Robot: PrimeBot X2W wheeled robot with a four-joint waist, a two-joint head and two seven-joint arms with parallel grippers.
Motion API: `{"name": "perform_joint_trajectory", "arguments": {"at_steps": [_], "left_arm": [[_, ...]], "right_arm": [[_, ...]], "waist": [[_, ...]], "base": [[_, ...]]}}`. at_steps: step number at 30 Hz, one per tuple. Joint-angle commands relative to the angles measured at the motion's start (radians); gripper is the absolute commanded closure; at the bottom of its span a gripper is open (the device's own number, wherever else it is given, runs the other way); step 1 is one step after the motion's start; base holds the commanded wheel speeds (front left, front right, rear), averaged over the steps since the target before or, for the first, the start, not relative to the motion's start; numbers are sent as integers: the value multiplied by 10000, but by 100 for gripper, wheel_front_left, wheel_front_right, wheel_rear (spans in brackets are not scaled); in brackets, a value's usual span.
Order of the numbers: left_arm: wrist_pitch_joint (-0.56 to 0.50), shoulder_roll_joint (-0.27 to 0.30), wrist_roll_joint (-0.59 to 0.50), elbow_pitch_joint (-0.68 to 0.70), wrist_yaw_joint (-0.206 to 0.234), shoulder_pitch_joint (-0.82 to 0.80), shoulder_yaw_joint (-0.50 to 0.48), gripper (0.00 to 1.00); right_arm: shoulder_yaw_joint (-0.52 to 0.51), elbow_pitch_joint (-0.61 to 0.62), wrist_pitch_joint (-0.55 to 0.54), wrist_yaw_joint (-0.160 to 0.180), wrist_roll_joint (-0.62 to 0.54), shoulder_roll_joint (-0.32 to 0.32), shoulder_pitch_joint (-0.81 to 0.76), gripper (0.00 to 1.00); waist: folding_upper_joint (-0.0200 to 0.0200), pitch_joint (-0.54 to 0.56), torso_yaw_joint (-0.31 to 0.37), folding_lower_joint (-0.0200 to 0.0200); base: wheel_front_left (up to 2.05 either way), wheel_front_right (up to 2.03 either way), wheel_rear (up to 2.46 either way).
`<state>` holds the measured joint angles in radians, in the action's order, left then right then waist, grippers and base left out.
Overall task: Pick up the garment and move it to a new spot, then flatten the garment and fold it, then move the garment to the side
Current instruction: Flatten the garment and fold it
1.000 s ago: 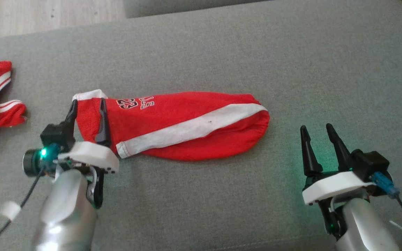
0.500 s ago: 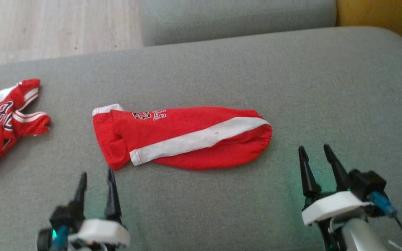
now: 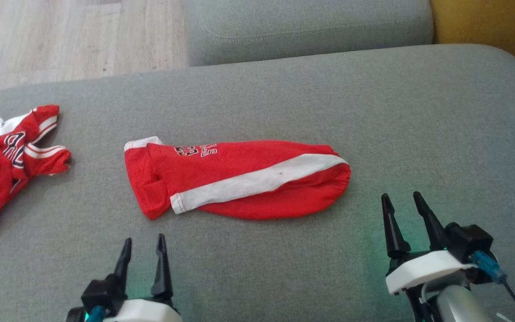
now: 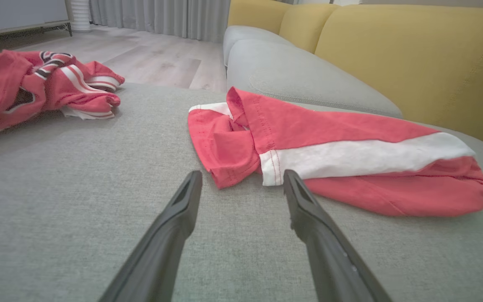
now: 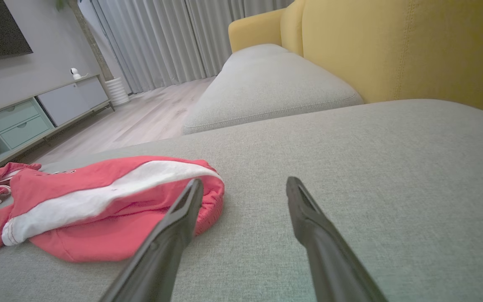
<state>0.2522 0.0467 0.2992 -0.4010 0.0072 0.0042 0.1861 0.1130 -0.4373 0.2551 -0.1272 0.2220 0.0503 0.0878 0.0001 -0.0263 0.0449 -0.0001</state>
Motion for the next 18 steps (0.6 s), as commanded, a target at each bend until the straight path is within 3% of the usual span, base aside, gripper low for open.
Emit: {"name": "perform_joint_trajectory", "arguments": {"at_steps": [1,9,18], "left_arm": [[95,37,201,298,-153,-538,-116,0],[95,36,1145,-407,-846,-1690,514,0],[95,36,1842,-1539,-1163,-2578,336,0]], "right_arm": [[294,266,67,-35,27,0,278,0],[537,249,67,-35,-37,-1,603,0],[419,249,67,-35,-200,-1,997,0]], "waist": [[-1,-145,14,1],[-1,-963,163,1],[-1,-1752,499,1]], "base": [[0,0,0],[0,0,0],[0,0,0]]}}
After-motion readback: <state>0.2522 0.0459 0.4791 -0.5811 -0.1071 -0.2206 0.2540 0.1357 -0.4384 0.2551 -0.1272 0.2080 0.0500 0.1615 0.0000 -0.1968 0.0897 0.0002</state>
